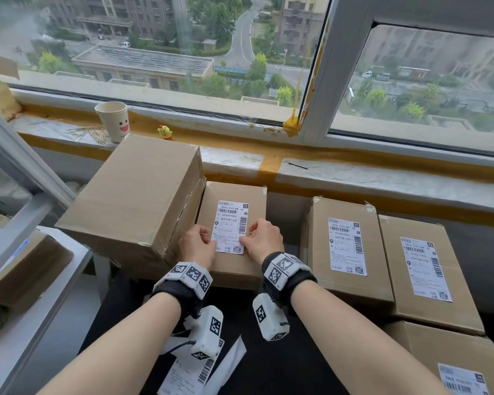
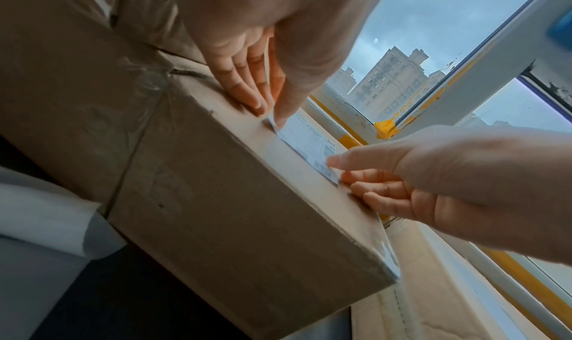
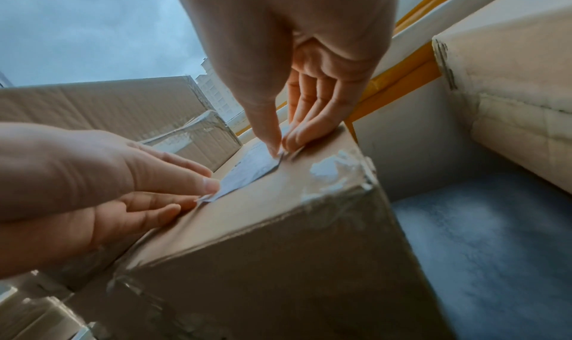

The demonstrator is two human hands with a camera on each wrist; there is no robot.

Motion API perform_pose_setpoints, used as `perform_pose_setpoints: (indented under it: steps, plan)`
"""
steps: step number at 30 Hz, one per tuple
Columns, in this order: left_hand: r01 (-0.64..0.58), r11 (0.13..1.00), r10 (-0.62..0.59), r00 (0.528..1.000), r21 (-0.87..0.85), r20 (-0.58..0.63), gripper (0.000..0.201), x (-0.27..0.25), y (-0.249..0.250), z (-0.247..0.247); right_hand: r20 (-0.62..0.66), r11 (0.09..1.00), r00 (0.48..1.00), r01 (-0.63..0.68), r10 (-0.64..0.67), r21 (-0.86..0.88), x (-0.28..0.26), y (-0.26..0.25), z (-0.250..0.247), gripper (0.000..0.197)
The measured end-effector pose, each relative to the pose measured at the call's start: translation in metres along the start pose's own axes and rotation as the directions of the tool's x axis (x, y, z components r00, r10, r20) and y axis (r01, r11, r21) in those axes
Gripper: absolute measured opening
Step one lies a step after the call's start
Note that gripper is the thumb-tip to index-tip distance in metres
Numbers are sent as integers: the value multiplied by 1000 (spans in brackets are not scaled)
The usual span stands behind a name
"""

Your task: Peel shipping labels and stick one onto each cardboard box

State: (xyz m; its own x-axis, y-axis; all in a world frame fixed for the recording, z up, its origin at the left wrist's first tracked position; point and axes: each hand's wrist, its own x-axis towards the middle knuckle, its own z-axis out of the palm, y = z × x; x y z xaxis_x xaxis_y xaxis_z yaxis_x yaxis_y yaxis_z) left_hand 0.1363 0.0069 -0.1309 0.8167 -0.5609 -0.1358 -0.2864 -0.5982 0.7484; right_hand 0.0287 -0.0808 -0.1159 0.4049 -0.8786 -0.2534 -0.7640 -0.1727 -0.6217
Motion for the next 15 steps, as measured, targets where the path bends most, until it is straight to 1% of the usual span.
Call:
perform_pose_setpoints:
  steps: [2, 4, 5, 7, 8, 10, 11, 13, 15]
  plan:
    - [-36, 999, 35, 999, 40, 2, 20, -1, -3, -1, -16, 997, 999, 42, -43, -61, -2, 3, -1, 28]
    - [-105, 990, 103, 994, 96, 17, 18, -4, -4, -1, -28, 973, 986, 159, -166, -168, -4, 8, -1, 38]
    - [-142, 983, 139, 990, 115, 37, 18, -6, -5, -1, -2, 947, 970, 235, -242, -219, -5, 12, 0, 44]
    - [-224, 961, 213, 974, 160, 79, 24, -8, -6, 0, 128, 885, 926, 377, -355, -273, -7, 19, 3, 54]
    - [-256, 948, 242, 966, 190, 94, 27, -10, -8, 1, 209, 848, 897, 437, -389, -298, -9, 23, 5, 55]
    - [-299, 925, 278, 953, 235, 116, 30, -14, -10, 1, 334, 773, 846, 523, -416, -360, -12, 32, 9, 56]
    - [-309, 916, 285, 950, 255, 124, 31, -16, -12, 1, 366, 745, 831, 545, -419, -384, -14, 37, 10, 57]
    - [-310, 902, 280, 950, 300, 140, 32, -20, -14, 0, 387, 725, 825, 554, -412, -410, -16, 43, 10, 61]
    - [-308, 904, 265, 948, 296, 178, 35, -22, -13, 0, 396, 733, 830, 542, -392, -411, -17, 49, 6, 62]
